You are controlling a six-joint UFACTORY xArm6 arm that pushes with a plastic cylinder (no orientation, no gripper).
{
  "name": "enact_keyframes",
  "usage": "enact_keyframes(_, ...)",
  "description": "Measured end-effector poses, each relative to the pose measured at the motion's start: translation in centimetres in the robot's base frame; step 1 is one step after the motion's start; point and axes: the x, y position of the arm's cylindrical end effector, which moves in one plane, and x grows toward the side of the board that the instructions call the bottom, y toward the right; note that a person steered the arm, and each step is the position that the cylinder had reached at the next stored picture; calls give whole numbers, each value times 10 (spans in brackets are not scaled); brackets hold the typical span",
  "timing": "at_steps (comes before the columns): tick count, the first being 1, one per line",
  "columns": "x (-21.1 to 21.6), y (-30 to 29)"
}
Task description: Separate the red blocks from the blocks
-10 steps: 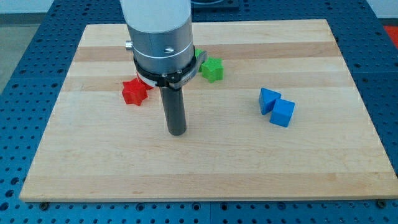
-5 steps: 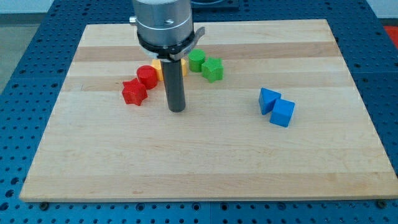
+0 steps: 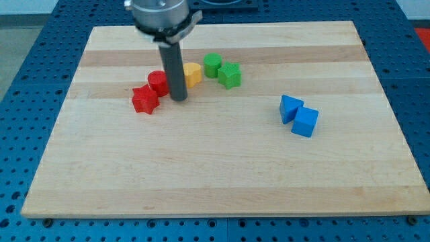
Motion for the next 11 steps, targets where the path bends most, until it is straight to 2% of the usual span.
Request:
enact_keyframes(2, -15, 2)
enact_keyframes(3, -36, -33)
enact_keyframes(5, -36, -38)
enact_keyframes(6, -22, -38)
enact_keyframes(8, 38, -43)
enact_keyframes(9, 38, -43)
enact_keyframes(11, 40, 60)
